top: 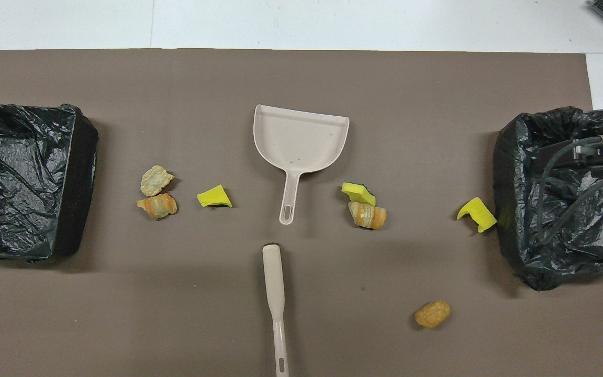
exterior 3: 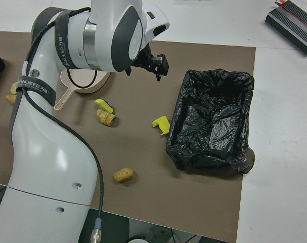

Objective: Sweep and dump trash in bin

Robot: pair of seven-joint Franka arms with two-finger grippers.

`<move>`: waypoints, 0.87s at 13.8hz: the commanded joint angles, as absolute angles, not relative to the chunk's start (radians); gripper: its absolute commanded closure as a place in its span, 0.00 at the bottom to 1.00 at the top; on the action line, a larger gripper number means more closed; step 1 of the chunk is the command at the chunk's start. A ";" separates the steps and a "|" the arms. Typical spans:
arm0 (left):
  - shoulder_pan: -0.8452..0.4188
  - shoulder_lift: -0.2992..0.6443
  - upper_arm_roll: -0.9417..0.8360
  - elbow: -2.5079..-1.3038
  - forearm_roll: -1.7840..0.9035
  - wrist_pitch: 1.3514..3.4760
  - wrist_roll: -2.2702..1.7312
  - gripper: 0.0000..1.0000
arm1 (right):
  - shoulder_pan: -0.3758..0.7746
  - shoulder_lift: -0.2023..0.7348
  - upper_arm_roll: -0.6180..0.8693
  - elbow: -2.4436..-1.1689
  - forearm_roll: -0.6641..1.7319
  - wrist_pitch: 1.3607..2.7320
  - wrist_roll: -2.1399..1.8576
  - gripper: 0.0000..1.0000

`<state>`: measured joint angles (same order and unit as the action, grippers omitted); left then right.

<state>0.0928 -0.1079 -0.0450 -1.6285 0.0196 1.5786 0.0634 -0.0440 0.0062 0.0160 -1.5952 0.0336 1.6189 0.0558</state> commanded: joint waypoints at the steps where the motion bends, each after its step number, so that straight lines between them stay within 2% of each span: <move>1: 0.078 -0.117 -0.038 -1.628 0.035 1.566 0.060 0.00 | -0.048 -0.005 0.020 -1.605 0.034 1.609 0.077 0.00; 6: 0.078 -0.117 -0.038 -1.628 0.035 1.569 0.061 0.00 | -0.057 -0.002 0.011 -1.598 0.018 1.611 0.072 0.00; 9: 0.078 -0.115 -0.038 -1.628 0.035 1.572 0.061 0.00 | -0.057 -0.020 0.011 -1.617 0.020 1.562 0.066 0.00; 12: 0.054 -0.120 -0.040 -1.632 0.035 1.572 0.057 0.00 | 0.007 0.009 0.034 -1.617 0.014 1.568 0.072 0.00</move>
<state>0.0847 -0.1079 -0.0453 -1.6285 0.0196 1.5785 0.0634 -0.0307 0.0042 0.0175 -1.5987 0.0314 1.5674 0.0558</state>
